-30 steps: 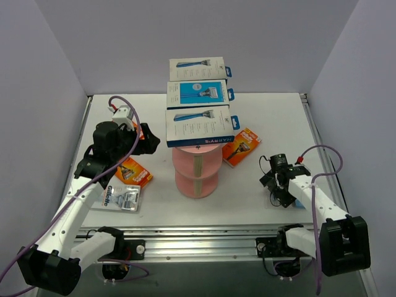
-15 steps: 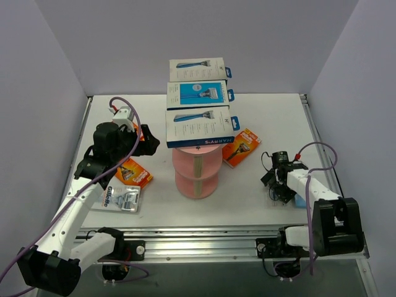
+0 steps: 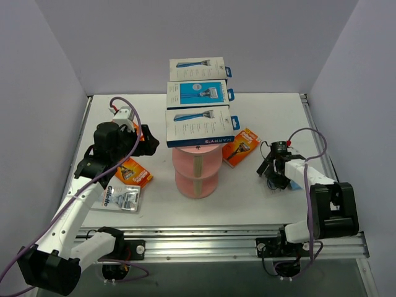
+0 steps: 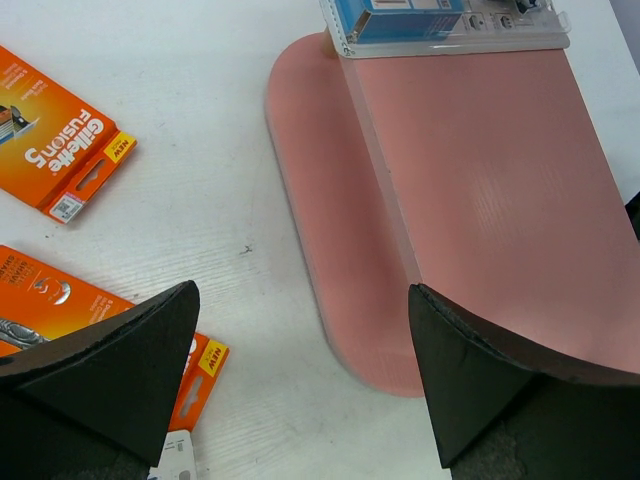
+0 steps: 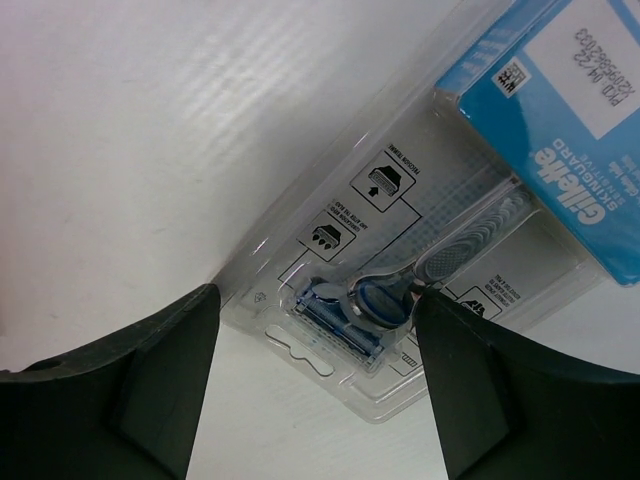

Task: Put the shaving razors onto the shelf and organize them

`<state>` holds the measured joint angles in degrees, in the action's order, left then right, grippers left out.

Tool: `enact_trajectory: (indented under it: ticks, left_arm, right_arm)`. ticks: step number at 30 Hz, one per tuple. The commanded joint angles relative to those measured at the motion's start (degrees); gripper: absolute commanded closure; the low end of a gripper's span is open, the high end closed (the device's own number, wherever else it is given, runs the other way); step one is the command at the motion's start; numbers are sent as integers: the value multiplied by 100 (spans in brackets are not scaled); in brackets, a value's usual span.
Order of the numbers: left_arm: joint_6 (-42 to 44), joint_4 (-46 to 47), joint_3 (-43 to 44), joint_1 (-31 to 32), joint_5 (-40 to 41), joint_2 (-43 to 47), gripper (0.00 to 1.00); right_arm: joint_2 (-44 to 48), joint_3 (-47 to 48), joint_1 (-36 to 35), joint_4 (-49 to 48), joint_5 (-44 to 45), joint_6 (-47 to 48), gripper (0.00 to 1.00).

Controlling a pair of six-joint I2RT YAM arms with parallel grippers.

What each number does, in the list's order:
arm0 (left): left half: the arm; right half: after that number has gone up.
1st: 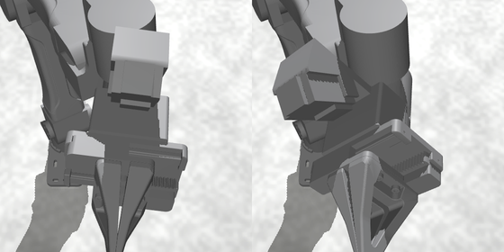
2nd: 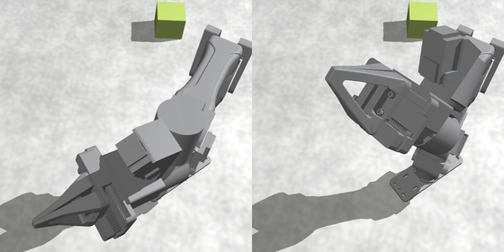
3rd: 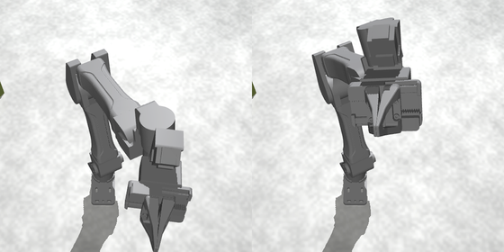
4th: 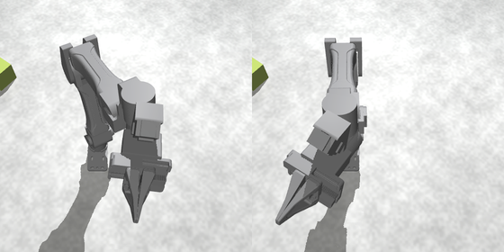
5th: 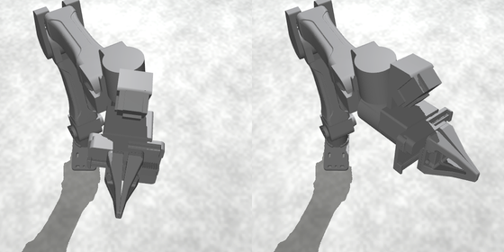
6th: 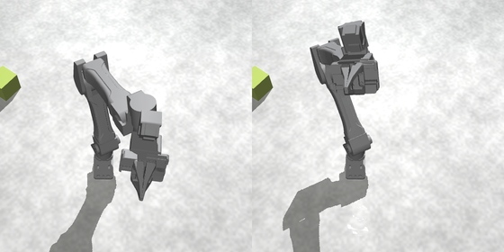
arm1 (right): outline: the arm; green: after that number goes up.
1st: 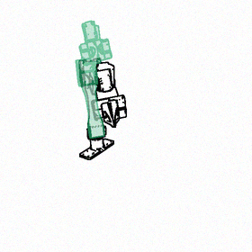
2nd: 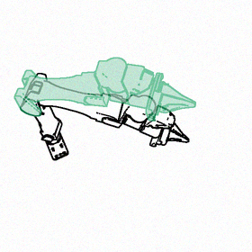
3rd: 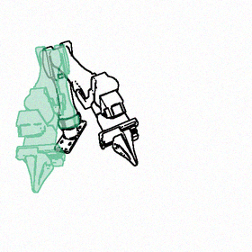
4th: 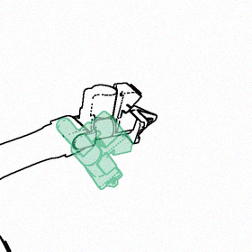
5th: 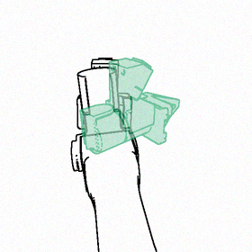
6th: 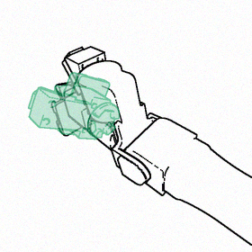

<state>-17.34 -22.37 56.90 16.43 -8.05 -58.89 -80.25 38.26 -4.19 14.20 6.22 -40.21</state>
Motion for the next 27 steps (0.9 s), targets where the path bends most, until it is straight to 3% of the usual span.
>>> enact_trajectory:
  ticks: [1,11,15,19,23,25,26,27]
  left_arm:
    - [108,-30,172,1,120,-8,6]
    - [179,-110,207,-43,260,-52,6]
    - [196,-127,216,-52,296,-70,6]
    - [205,-136,224,-52,287,-87,6]
    - [205,-118,216,-60,243,-131,6]
    - [205,-101,207,-52,217,-131,6]
    - [205,-92,198,-60,208,-131,6]
    - [205,-83,207,-52,208,-131,6]
  right_arm:
    - [-316,347,-126,-645,-832,521,53]
    - [-729,1341,-838,-629,-1571,1918,53]
    - [-432,1368,-856,-260,-1405,2140,46]
    - [140,1158,-847,-5,-922,1868,35]
    - [903,850,-821,-127,-771,1306,45]
    - [1037,631,-760,-354,-1094,1017,46]
    - [1046,569,-707,-417,-1183,893,43]
    - [1011,534,-593,-461,-1263,805,28]
